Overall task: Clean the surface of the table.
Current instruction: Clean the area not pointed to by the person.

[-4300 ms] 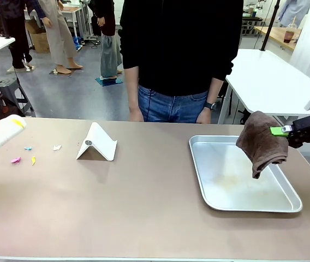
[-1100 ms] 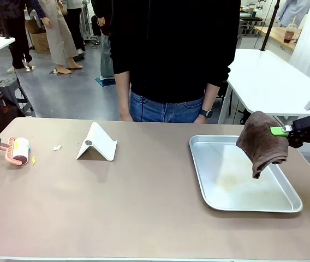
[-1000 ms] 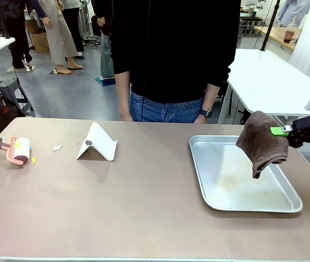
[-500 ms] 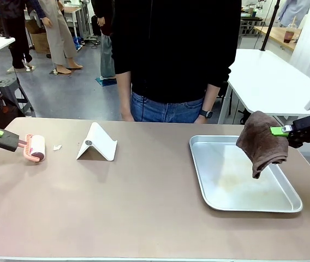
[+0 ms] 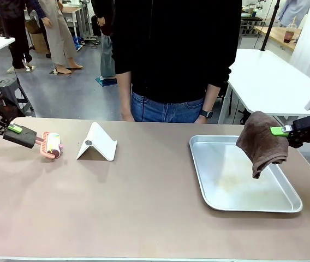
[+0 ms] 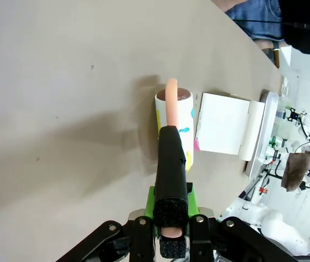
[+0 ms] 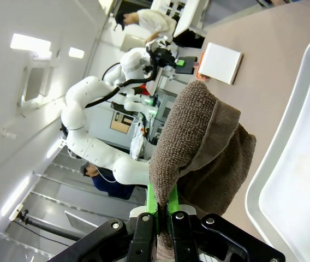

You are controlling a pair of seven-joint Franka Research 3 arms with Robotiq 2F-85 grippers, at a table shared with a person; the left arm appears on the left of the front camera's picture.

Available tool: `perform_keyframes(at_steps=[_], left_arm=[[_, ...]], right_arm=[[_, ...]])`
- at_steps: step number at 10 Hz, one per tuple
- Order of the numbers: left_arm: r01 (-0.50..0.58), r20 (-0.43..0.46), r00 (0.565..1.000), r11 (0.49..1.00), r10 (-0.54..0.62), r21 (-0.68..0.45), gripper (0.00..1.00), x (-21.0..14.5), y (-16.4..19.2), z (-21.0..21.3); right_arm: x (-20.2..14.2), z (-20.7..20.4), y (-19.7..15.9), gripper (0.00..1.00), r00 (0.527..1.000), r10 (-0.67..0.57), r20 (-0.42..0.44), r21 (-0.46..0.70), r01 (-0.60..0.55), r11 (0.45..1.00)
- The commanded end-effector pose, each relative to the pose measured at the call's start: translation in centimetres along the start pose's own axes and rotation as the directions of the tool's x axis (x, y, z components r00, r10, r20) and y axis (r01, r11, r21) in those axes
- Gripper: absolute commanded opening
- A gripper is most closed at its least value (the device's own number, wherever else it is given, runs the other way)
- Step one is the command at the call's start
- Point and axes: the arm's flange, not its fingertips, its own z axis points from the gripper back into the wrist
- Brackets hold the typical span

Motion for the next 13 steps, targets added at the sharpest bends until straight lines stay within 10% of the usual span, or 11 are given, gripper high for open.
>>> perform_keyframes(at_steps=[1, 8, 13], left_arm=[[-0.004, -0.017, 1.0, 1.0, 0.004, -0.009, 0.22, 0.1, 0.3, -0.5], [0.036, 0.061, 0.998, 0.993, -0.03, -0.114, 0.22, 0.2, -0.2, -0.1], [0.089, 0.082, 0.994, 0.955, -0.068, -0.284, 0.22, -6.9, -0.5, 9.2]], right_arm=[[0.0, -0.1, 0.3, 0.08, 1.0, 0.007, 0.009, 0.003, -0.007, 1.0], [0.0, -0.1, 0.3, 0.08, 1.0, 0.007, 0.009, 0.003, -0.007, 1.0], [0.0, -0.1, 0.3, 0.08, 1.0, 0.007, 0.009, 0.003, -0.007, 1.0]])
